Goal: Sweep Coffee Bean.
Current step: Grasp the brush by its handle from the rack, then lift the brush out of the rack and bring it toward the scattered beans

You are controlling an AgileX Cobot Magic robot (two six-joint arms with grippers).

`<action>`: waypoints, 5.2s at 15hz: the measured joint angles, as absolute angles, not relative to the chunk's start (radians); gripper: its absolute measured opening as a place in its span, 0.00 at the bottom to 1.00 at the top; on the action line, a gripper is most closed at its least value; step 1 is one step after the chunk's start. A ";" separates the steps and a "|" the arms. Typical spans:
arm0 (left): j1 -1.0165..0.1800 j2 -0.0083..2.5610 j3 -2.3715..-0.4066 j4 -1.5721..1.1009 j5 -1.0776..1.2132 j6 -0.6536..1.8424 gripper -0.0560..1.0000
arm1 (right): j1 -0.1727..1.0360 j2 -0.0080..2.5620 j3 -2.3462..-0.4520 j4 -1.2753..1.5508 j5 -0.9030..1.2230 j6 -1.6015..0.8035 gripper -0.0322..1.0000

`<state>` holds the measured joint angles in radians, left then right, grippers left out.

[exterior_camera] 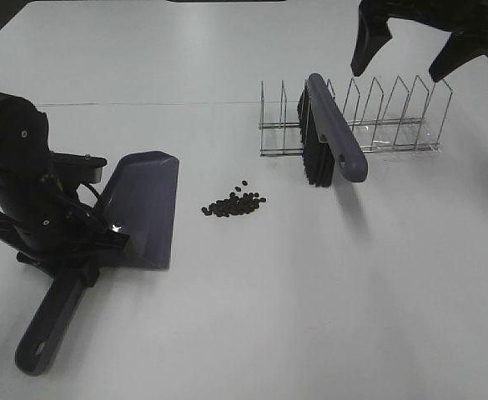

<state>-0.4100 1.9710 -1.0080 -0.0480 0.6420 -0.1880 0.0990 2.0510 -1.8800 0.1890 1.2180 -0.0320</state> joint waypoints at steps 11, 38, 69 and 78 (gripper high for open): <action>-0.410 1.971 -1.008 -0.006 0.658 -0.188 0.38 | 0.192 2.333 -2.047 0.156 1.219 -0.008 0.98; -0.410 1.970 -1.008 0.000 0.645 -0.188 0.38 | 0.192 2.496 -2.153 0.142 1.211 0.046 0.76; -0.416 1.970 -1.008 0.013 0.641 -0.238 0.38 | 0.294 2.007 -1.632 -0.101 1.236 0.119 0.31; -0.456 2.034 -1.107 0.088 0.695 -0.254 0.38 | 0.500 2.241 -1.774 -0.370 1.248 0.259 0.31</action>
<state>-0.4560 2.0340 -1.1070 0.0880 0.6950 -0.2540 0.5000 2.2410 -1.7740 -0.3700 1.2480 0.2590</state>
